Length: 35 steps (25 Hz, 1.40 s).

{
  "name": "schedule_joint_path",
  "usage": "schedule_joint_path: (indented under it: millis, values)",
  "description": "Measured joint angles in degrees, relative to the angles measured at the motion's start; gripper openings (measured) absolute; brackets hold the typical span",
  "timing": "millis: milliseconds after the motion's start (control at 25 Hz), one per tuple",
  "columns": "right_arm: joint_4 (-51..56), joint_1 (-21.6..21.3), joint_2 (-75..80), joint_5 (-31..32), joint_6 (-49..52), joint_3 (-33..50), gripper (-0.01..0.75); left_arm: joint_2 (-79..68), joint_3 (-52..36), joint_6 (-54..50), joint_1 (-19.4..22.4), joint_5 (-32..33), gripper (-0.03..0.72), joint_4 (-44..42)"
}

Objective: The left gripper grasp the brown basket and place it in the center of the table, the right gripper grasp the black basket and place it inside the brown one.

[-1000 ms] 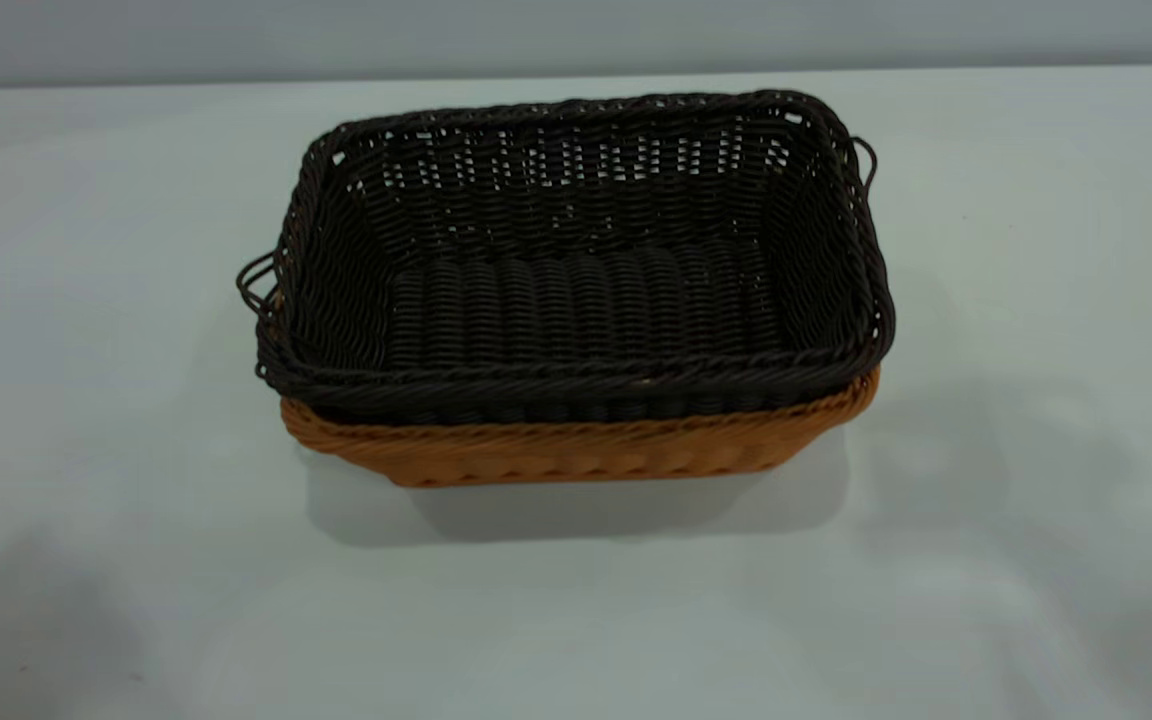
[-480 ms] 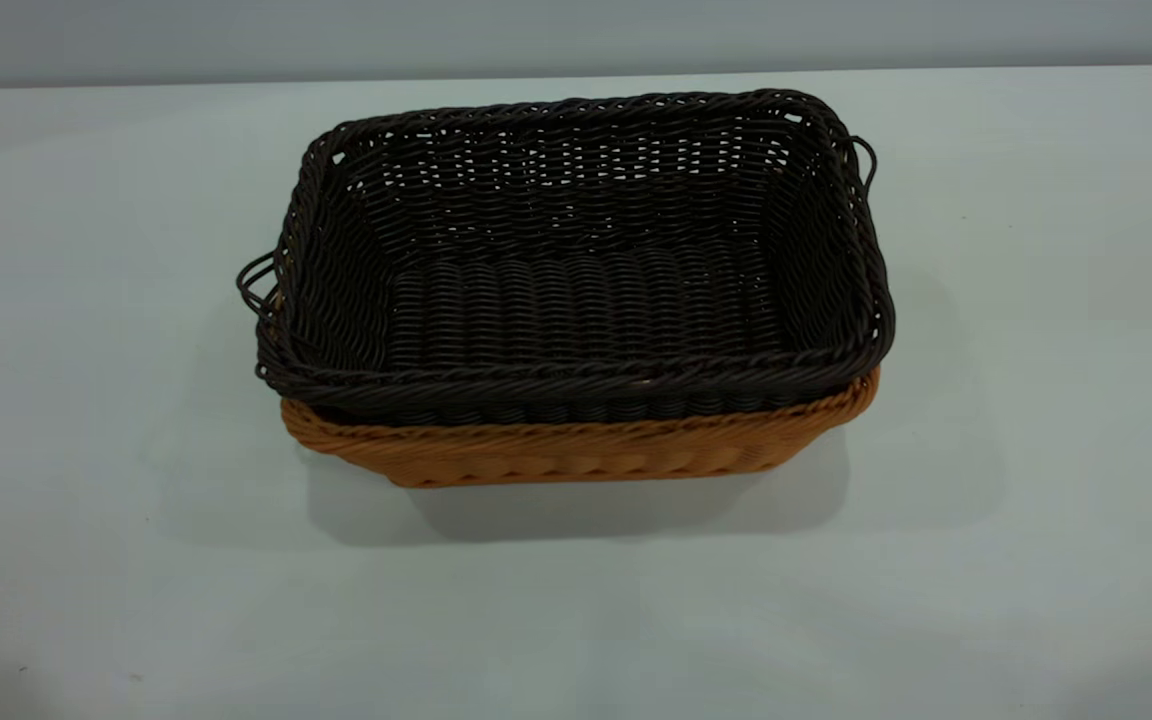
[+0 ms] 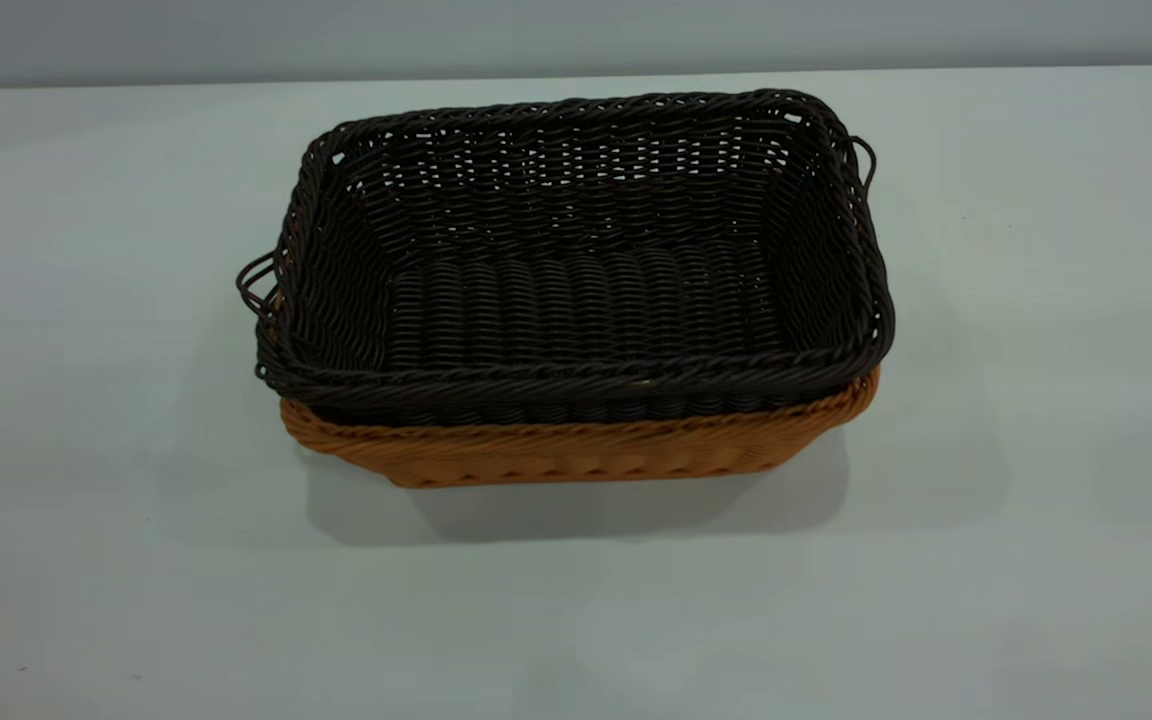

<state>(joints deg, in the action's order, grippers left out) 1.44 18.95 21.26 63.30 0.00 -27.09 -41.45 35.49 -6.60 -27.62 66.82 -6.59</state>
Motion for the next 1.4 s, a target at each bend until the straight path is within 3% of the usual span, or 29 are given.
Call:
schedule_joint_path:
  millis: [160,320,1040,1160,1400]
  values:
    - [-0.2,0.0,-2.4,-0.1,0.0,0.0,0.570,4.3,-5.4,-0.1,0.0,-1.0,0.397,0.6]
    - [-0.2,0.0,-2.7,-0.1,0.0,0.0,0.570,9.6,-6.3,-0.1,0.0,-6.6,0.397,0.6]
    - [-0.2,-0.3,-2.7,-0.2,0.0,0.0,0.570,29.0,-6.3,-0.1,0.3,-5.7,0.397,0.6]
    - [-0.2,-3.5,-2.7,-0.2,0.0,0.0,0.570,29.0,-6.3,-0.1,4.7,-5.7,0.396,0.6]
    - [-0.2,-14.7,-5.7,-0.2,0.0,0.0,0.570,29.0,-6.3,-0.1,17.7,-5.7,0.396,0.6]
